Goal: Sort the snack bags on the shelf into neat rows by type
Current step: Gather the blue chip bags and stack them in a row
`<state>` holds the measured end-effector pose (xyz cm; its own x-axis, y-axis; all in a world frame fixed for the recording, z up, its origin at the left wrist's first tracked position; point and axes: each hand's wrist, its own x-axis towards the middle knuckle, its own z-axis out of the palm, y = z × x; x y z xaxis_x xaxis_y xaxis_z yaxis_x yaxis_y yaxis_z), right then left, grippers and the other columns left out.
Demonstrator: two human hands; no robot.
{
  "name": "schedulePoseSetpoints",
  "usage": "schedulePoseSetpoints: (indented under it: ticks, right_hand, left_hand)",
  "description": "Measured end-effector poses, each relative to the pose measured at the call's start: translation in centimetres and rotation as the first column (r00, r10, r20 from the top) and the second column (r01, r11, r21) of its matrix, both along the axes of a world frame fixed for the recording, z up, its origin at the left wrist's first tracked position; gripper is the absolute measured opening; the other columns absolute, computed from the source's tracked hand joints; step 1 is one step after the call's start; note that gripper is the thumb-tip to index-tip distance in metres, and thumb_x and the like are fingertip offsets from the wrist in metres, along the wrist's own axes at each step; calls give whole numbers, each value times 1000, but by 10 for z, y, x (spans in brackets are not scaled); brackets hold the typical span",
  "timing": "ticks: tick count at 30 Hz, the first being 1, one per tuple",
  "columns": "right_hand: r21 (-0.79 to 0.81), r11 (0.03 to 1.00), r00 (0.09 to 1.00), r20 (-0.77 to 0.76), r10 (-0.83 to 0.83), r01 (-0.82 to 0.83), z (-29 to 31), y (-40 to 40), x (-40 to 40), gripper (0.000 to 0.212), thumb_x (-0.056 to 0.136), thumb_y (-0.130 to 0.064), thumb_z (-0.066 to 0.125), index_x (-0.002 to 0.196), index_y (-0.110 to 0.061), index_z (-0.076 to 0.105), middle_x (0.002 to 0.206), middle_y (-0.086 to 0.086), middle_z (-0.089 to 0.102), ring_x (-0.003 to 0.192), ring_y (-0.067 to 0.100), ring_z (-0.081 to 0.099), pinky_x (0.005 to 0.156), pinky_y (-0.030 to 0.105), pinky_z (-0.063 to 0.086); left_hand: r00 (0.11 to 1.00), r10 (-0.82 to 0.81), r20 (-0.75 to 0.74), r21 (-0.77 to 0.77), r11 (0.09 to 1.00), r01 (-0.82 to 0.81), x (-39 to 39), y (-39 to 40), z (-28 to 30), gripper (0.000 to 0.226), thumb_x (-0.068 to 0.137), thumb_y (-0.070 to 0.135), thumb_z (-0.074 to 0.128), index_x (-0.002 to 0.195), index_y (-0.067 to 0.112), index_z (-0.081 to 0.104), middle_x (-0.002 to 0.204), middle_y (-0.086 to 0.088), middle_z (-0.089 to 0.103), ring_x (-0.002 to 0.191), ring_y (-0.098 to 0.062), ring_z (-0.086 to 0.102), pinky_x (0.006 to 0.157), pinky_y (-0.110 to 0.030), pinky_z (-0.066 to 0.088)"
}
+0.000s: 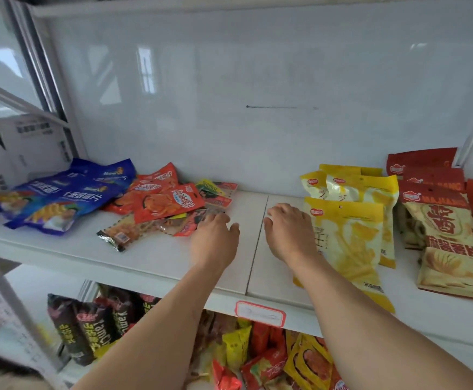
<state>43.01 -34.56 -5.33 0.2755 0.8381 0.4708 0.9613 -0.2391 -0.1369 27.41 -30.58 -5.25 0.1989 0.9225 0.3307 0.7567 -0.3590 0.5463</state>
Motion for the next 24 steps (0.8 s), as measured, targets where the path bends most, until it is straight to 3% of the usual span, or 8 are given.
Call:
schedulePoseSetpoints:
  ticks: [3,8,14,19,24]
  right_hand:
    - [-45,998,999,-29,34,-36,2,26,-39,33,104,-33,41,126,-19,60,132,2,57,120,27,53,98,38,35]
    - [-65,995,994,-86,65,-71,15,74,-102,30,104,-28,39,123,-16,59,126,6,60,113,29,56,91,38,42]
    - [-19,998,974,-222,48,-53,25,125,-163,31,102,-32,42,117,-18,65,120,3,68,108,27,62,82,34,49]
    - [-3,992,927,-357,117,-126,36,156,-201,32,104,-33,43,127,-18,61,125,1,66,111,24,63,83,33,49]
    - [23,969,835,-502,226,-248,40,196,-230,30,104,-29,46,128,-17,60,125,3,66,107,22,63,82,30,48]
  left_hand:
    - [998,-5,-68,20,1000,6,-37,24,4,45,98,40,33,120,15,64,127,-1,60,116,-27,55,88,-37,46]
    - [999,30,19,18,999,-30,-94,68,16,32,98,33,47,119,16,65,120,-5,61,109,-28,58,79,-38,48]
    - [993,37,112,-12,999,-36,-155,120,19,34,97,31,48,123,18,66,126,-6,61,113,-29,58,90,-38,48]
    - [979,108,175,-35,994,-103,-186,157,19,23,95,30,47,94,15,64,107,-7,63,97,-30,60,81,-40,50]
    - [954,211,213,-48,977,-206,-222,196,26,29,97,35,49,112,18,67,113,-3,64,100,-26,60,78,-36,47]
